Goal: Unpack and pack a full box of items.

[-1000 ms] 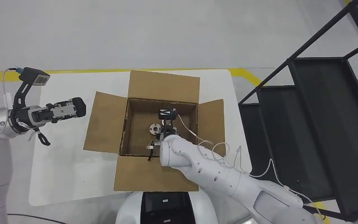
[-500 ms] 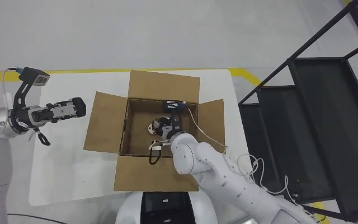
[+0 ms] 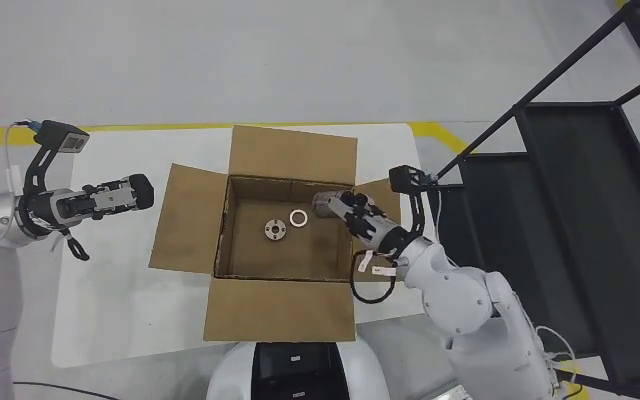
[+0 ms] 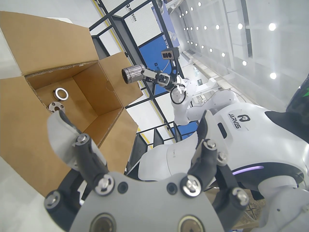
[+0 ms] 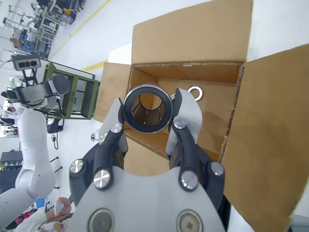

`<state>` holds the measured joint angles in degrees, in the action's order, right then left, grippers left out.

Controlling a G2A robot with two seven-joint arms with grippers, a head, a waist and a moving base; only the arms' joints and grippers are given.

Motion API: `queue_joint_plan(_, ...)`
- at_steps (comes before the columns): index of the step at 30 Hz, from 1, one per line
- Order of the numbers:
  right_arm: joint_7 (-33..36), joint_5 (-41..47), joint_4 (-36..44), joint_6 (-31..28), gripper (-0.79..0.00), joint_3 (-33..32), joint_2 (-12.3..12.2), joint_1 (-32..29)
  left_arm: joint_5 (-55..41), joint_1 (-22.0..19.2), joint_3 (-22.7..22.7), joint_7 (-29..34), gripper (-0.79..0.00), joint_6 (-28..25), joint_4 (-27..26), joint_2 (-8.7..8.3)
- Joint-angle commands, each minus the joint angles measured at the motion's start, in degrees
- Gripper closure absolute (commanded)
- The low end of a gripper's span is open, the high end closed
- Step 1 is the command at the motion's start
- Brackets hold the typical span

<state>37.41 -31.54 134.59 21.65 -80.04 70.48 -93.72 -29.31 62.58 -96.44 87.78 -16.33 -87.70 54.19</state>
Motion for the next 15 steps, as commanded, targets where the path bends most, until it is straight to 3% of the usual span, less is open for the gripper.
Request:
queue_joint_plan(1,-1.4,2.8,0.1,-1.3,0.000,-3.5,0.0,-1.5,0.0,0.0,0.0,0.0,-0.785,0.0,0.0,0.00)
queue_joint_plan(8,-7.1,13.7,0.1,-5.7,0.000,-17.1,-0.1,-8.2,0.0,0.0,0.0,0.0,-0.785,0.0,0.0,0.00)
queue_joint_plan(15,-8.7,20.0,0.1,-3.6,0.000,-24.5,0.1,-12.5,0.0,0.0,0.0,0.0,-0.785,0.0,0.0,0.00)
